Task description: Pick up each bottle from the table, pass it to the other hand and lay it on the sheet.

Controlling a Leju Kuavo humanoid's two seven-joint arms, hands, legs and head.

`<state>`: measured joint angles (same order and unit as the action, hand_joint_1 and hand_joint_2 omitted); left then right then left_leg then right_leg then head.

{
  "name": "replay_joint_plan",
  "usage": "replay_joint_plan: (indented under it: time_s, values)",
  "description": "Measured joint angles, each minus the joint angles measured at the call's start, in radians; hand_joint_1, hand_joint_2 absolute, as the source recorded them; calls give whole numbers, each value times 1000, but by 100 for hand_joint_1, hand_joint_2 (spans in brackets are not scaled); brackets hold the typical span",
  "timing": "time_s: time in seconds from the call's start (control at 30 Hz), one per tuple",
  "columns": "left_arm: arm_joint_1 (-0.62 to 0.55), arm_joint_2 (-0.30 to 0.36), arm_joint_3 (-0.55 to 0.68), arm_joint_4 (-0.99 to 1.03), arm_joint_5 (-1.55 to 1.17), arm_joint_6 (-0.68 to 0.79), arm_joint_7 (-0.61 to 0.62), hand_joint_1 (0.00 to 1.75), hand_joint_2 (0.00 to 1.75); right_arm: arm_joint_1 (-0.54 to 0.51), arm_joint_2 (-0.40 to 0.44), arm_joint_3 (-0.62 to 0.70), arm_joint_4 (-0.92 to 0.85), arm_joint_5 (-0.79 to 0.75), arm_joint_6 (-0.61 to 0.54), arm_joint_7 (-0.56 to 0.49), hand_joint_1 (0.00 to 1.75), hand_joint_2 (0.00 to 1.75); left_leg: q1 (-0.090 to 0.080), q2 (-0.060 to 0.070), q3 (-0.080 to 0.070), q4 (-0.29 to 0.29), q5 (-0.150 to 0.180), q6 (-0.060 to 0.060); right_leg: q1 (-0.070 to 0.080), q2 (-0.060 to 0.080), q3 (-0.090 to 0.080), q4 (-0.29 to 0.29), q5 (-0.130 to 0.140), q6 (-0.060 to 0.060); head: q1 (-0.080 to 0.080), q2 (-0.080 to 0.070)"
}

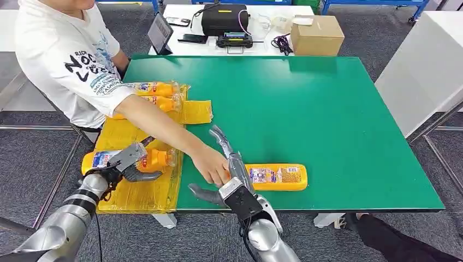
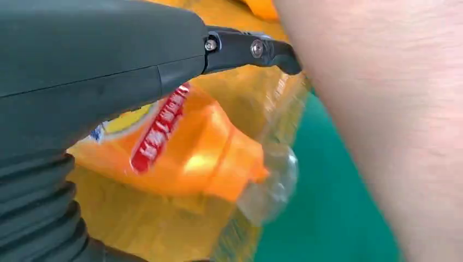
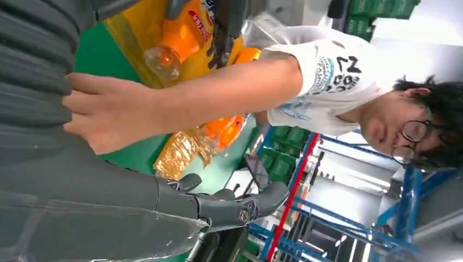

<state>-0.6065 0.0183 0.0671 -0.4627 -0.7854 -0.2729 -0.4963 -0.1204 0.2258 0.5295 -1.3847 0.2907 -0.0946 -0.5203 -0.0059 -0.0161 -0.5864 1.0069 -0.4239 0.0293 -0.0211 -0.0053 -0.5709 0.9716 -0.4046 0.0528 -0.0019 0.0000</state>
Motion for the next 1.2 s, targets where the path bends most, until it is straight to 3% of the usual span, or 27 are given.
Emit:
replay_joint_plan:
  time_s: [0.17, 0.2, 0.33, 0.43, 0.67, 0.73, 0.9, 1.03, 1.2]
  values:
    - [18, 8, 1, 0, 102, -94, -52, 0, 0, -8, 3, 5, 30, 4, 5, 0, 0, 175, 0, 0, 1, 0, 0, 0, 0, 0, 0, 0, 0, 0, 0, 0]
    - [25, 8, 3, -1, 138, -104, -63, 0, 175, -9, 5, 5, 34, 5, 5, 0, 0, 175, 0, 0, 1, 0, 0, 0, 0, 0, 0, 0, 0, 0, 0, 0]
    - [65, -24, 31, -31, 327, -75, -106, 0, 175, -7, 6, 6, 44, 16, -5, 0, 0, 175, 0, 0, 1, 0, 0, 0, 0, 0, -3, 0, 0, 0, 0, 0]
    - [108, -70, 62, -107, 442, 61, -115, 0, 175, 3, 6, 5, 44, 38, -20, 8, 0, 175, 0, 0, -3, 0, 1, 0, 0, 0, -6, 0, 1, 0, 0, 0]
    - [157, -118, 84, -236, 530, 151, -119, 0, 175, 16, 6, 3, 44, 53, -27, 15, 0, 175, 0, 5, -15, 1, 2, 0, 1, 1, -18, 0, 3, -2, 0, 0]
    - [172, -132, 96, -286, 567, 250, -163, 0, 175, 19, 5, 1, 44, 66, -32, 18, 0, 175, 1, 5, -17, 1, 2, 0, 1, 1, -21, 1, 3, -2, 0, 0]
    - [222, -152, 74, -568, 534, 670, -184, 0, 175, 25, 0, 1, 44, 120, -58, 28, 0, 175, 1, 5, -21, 1, 1, -1, 1, 1, -25, 1, 3, -2, 0, 0]
    - [259, -179, 72, -718, 563, 688, -181, 0, 175, 17, -36, 0, 44, 248, -107, 114, 0, 175, 0, 5, -22, 1, 1, -1, 0, 1, -25, 0, 3, -2, 0, 0]
    - [338, -212, 48, -812, 589, 661, -182, 0, 175, -17, -127, -19, 48, 387, -73, 255, 0, 175, -1, 5, -22, 1, 1, 0, 0, 1, -25, 0, 3, -1, 0, 0]
